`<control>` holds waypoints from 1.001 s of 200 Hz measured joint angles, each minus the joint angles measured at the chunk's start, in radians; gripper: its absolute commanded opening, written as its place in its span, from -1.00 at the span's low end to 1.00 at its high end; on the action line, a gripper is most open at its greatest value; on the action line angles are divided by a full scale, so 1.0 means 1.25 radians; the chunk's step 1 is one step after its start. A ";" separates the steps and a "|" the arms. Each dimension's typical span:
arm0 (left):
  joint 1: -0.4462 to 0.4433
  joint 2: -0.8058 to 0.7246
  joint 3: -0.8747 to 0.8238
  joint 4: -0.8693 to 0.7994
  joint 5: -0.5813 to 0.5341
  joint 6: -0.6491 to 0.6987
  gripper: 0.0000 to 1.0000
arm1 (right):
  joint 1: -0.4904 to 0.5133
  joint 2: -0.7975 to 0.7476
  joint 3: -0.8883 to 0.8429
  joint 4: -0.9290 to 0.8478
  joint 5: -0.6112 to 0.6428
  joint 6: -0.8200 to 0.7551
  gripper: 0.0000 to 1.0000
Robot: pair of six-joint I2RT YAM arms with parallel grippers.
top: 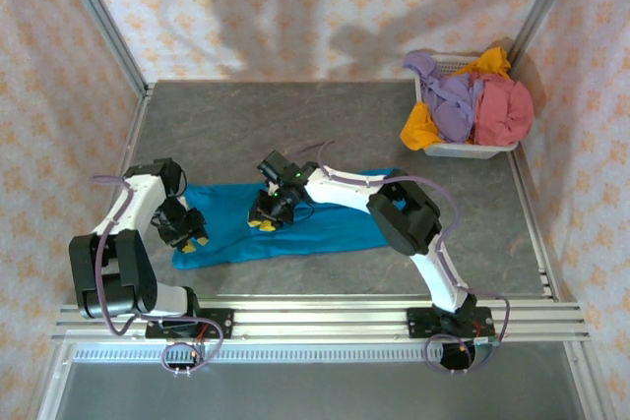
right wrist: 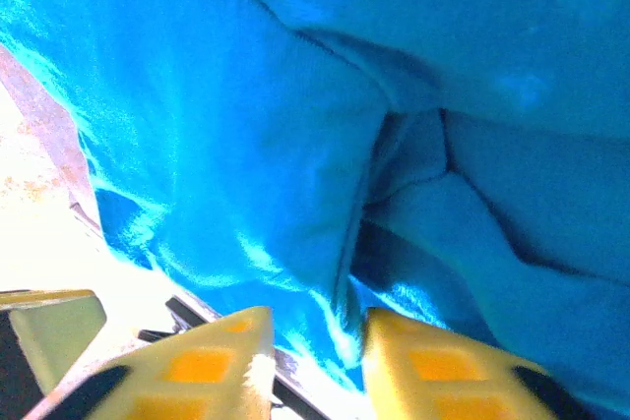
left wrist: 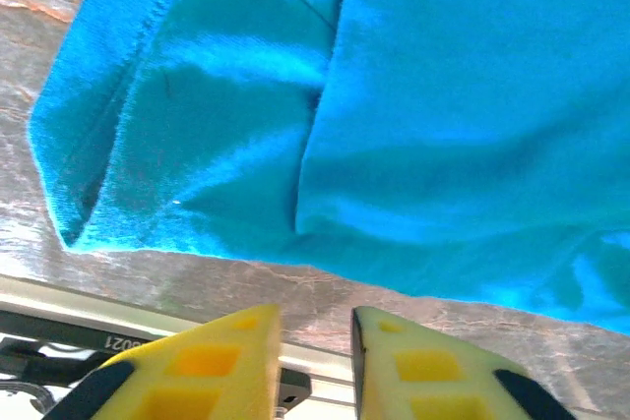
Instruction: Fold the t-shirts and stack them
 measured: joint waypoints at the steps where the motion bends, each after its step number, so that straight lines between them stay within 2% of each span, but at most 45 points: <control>1: 0.000 0.000 0.000 -0.001 0.000 0.001 -0.33 | 0.000 -0.001 0.000 -0.001 0.000 -0.002 -0.19; 34: -0.003 -0.005 0.020 -0.018 -0.014 -0.008 -0.08 | -0.005 -0.040 0.000 -0.066 0.005 -0.046 -0.13; 67: -0.069 -0.076 0.030 0.030 0.003 -0.072 -0.04 | -0.041 -0.099 0.004 -0.129 0.014 -0.101 -0.12; 94: -0.082 -0.110 -0.025 0.167 0.047 -0.162 -0.03 | -0.113 -0.107 0.016 -0.164 0.018 -0.155 -0.07; 135: -0.082 -0.060 -0.122 0.377 0.069 -0.288 -0.02 | -0.230 -0.080 0.041 -0.216 0.030 -0.232 -0.03; 176: -0.082 0.070 -0.136 0.552 0.132 -0.353 -0.01 | -0.274 -0.049 0.023 -0.233 0.037 -0.272 0.09; 200: -0.084 0.093 -0.138 0.609 0.175 -0.368 -0.01 | -0.291 -0.048 -0.006 -0.233 0.037 -0.284 0.13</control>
